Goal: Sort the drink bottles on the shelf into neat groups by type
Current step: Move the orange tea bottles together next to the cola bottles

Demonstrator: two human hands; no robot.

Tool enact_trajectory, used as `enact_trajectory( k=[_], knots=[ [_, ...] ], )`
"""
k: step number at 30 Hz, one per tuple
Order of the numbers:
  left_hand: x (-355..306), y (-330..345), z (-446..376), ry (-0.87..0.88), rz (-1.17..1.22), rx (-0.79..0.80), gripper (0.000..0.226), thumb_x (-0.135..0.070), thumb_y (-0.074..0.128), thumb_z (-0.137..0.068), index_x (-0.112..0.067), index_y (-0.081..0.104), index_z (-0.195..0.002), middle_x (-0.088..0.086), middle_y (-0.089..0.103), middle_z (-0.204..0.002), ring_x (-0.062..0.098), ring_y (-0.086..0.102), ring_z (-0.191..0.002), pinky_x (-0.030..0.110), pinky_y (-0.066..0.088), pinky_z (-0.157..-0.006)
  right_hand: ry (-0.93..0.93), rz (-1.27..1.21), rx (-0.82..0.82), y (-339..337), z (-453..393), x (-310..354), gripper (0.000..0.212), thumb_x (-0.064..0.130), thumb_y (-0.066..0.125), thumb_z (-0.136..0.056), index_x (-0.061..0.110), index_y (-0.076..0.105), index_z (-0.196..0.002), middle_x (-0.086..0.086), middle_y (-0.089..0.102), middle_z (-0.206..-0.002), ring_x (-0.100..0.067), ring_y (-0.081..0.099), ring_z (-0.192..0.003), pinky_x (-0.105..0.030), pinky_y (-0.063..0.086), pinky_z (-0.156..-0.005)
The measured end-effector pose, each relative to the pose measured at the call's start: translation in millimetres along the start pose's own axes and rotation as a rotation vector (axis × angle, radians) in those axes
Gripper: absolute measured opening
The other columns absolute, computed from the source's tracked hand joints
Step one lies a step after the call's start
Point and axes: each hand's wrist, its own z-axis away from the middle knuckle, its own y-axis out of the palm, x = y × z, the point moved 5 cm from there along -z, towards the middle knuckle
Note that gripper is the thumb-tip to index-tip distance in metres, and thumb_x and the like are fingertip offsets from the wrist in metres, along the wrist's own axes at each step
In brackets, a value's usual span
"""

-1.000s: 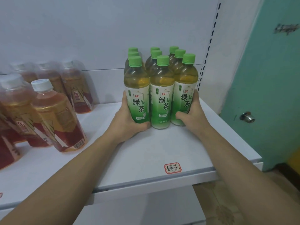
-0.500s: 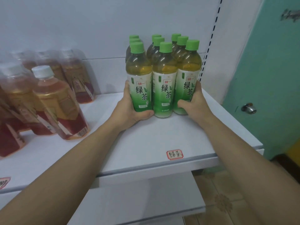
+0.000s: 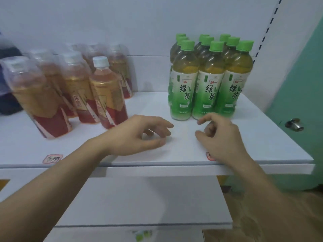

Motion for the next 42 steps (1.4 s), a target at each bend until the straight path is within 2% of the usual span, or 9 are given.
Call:
enact_trajectory(
  k=[6, 13, 17, 22, 27, 29, 32, 37, 42],
  knots=[
    [39.4, -41.9, 61.2, -0.04, -0.126, -0.147, 0.015, -0.023, 0.069, -0.095, -0.025, 0.072, -0.11, -0.015, 0.073, -0.1, 0.003, 0.067, -0.094, 0.023, 0.055, -0.073, -0.113, -0.076, 0.322, 75.0, 0.7, 71.4, 0.02, 0.023, 0.071, -0.085, 0.036, 0.064, -0.099, 0.014, 0.066, -0.074, -0.004, 0.059, -0.067, -0.012, 0.041, -0.059],
    [85.3, -75.9, 115.0, -0.065, -0.148, -0.124, 0.013, -0.025, 0.065, -0.097, -0.03, 0.072, -0.108, -0.013, 0.071, -0.101, 0.009, 0.066, -0.092, 0.015, 0.05, -0.07, -0.269, -0.231, 0.163, 115.0, -11.7, 141.6, 0.028, 0.018, 0.073, -0.085, 0.032, 0.061, -0.107, 0.012, 0.063, -0.094, -0.006, 0.063, -0.076, -0.011, 0.042, -0.06],
    [108.5, -93.8, 125.4, -0.12, -0.021, -0.148, 0.019, -0.023, 0.059, -0.1, -0.036, 0.069, -0.109, -0.019, 0.07, -0.106, 0.004, 0.065, -0.1, 0.021, 0.055, -0.08, -0.231, -0.238, -0.043, 121.5, -26.8, 173.9, 0.063, 0.037, 0.08, -0.078, 0.031, 0.045, -0.131, 0.005, 0.054, -0.123, -0.009, 0.059, -0.104, -0.028, 0.052, -0.079],
    [121.3, -85.9, 123.4, -0.125, 0.045, -0.143, 0.019, -0.025, 0.063, -0.099, -0.035, 0.067, -0.115, -0.021, 0.065, -0.108, -0.002, 0.06, -0.101, 0.02, 0.055, -0.086, -0.313, -0.017, 0.081, 123.4, -68.1, 226.8, 0.075, 0.044, 0.084, -0.072, 0.037, 0.044, -0.135, -0.004, 0.056, -0.129, -0.02, 0.06, -0.112, -0.038, 0.052, -0.095],
    [134.9, -90.3, 126.3, -0.112, 0.138, -0.145, 0.022, -0.025, 0.064, -0.099, -0.039, 0.066, -0.115, -0.022, 0.066, -0.11, 0.002, 0.062, -0.104, 0.022, 0.056, -0.088, -0.357, 0.249, 0.231, 119.4, -90.9, 244.3, 0.057, 0.035, 0.088, -0.07, 0.035, 0.051, -0.114, 0.026, 0.057, -0.097, 0.016, 0.058, -0.075, -0.004, 0.04, -0.051],
    [140.5, -95.6, 123.4, -0.122, 0.153, -0.151, 0.022, -0.024, 0.064, -0.099, -0.039, 0.066, -0.115, -0.021, 0.067, -0.109, 0.002, 0.062, -0.103, 0.024, 0.056, -0.089, -0.363, 0.252, 0.238, 117.3, -103.4, 242.8, 0.054, 0.032, 0.089, -0.071, 0.033, 0.052, -0.111, 0.028, 0.053, -0.094, 0.021, 0.057, -0.071, -0.001, 0.039, -0.047],
    [144.7, -99.7, 116.2, -0.125, 0.132, -0.171, 0.019, -0.024, 0.065, -0.098, -0.035, 0.067, -0.114, -0.017, 0.068, -0.105, 0.003, 0.063, -0.099, 0.026, 0.056, -0.088, -0.356, 0.229, 0.243, 121.5, -129.9, 235.2, 0.053, 0.027, 0.089, -0.074, 0.031, 0.053, -0.113, 0.013, 0.057, -0.113, 0.002, 0.063, -0.08, -0.012, 0.045, -0.057],
    [152.4, -99.2, 113.8, -0.179, 0.065, -0.297, 0.017, -0.023, 0.062, -0.098, -0.034, 0.064, -0.111, -0.017, 0.066, -0.095, 0.007, 0.063, -0.088, 0.03, 0.057, -0.08, -0.446, 0.197, 0.293, 138.6, -166.1, 229.5, 0.052, 0.024, 0.088, -0.072, 0.03, 0.055, -0.112, 0.008, 0.062, -0.118, 0.0, 0.06, -0.092, -0.02, 0.05, -0.077],
    [159.6, -109.2, 114.1, -0.233, 0.155, -0.345, 0.015, -0.019, 0.063, -0.098, -0.033, 0.062, -0.103, -0.012, 0.066, -0.095, 0.012, 0.063, -0.087, 0.029, 0.056, -0.079, -0.503, 0.232, 0.335, 152.1, -184.7, 229.0, 0.051, 0.022, 0.086, -0.076, 0.032, 0.055, -0.115, -0.001, 0.059, -0.123, -0.019, 0.056, -0.11, -0.018, 0.043, -0.077]
  ],
)
